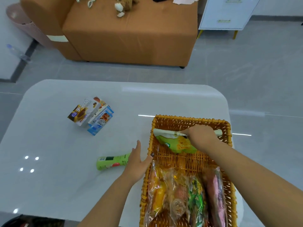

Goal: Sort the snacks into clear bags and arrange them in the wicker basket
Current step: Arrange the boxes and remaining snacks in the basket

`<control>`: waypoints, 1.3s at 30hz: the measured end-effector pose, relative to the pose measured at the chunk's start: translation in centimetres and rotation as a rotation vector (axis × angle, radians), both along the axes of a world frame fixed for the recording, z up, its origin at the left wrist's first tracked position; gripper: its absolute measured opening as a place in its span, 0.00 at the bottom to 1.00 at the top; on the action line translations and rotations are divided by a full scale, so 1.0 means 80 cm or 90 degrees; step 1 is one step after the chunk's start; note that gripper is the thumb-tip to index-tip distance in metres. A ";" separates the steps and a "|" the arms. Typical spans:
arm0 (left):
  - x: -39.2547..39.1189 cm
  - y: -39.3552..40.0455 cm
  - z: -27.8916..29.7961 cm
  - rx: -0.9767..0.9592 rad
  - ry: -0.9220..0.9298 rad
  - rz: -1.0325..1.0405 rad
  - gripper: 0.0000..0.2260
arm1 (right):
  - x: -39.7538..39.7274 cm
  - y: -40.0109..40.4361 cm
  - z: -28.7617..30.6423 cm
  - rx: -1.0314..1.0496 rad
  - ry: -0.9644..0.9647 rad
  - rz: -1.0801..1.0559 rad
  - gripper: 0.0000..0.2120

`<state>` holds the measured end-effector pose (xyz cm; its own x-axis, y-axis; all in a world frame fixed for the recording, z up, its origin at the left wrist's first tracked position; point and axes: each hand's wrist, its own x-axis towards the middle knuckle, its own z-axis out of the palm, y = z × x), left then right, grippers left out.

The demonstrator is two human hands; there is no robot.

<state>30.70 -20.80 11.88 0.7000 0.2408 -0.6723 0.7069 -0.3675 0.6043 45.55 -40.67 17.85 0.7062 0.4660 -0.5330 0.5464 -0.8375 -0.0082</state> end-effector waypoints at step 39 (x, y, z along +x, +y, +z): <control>0.053 0.238 -0.086 0.226 -0.211 -0.042 0.24 | -0.033 0.276 -0.073 0.468 0.126 -0.231 0.16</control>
